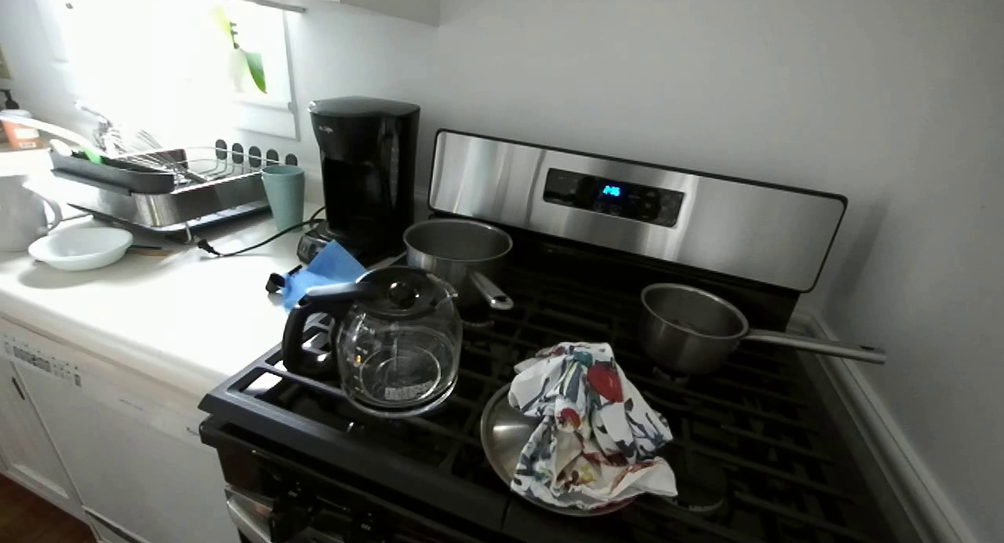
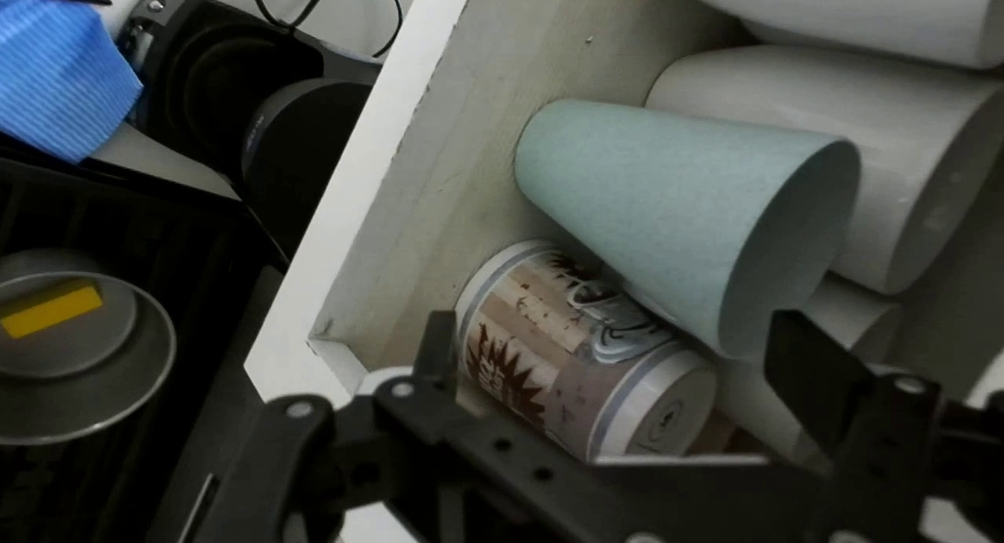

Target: Put the blue cup in the top cabinet

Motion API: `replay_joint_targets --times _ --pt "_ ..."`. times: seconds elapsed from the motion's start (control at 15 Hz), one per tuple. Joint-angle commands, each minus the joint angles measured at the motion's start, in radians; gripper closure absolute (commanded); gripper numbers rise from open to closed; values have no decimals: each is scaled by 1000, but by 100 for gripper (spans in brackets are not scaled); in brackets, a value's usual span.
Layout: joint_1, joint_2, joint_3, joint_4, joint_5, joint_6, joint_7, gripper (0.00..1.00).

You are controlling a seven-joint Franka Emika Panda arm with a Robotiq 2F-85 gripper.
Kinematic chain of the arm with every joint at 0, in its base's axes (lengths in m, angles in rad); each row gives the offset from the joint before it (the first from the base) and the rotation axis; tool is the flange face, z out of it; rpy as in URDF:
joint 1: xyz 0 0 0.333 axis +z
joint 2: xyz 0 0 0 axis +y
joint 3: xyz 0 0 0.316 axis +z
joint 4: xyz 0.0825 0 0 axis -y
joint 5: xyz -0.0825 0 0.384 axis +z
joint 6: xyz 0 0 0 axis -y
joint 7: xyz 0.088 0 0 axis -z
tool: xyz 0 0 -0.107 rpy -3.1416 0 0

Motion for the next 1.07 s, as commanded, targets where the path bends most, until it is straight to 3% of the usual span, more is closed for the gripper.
replay_joint_targets --times 0.0,0.4,0.6,1.0 --pt "1 -75 1 -84 -15 71 -68 0" --pt "-5 -188 -4 -206 9 91 -303 0" --pt "-8 -274 -18 -310 42 77 -504 0" --pt "0 -437 -59 -525 47 197 -770 0"
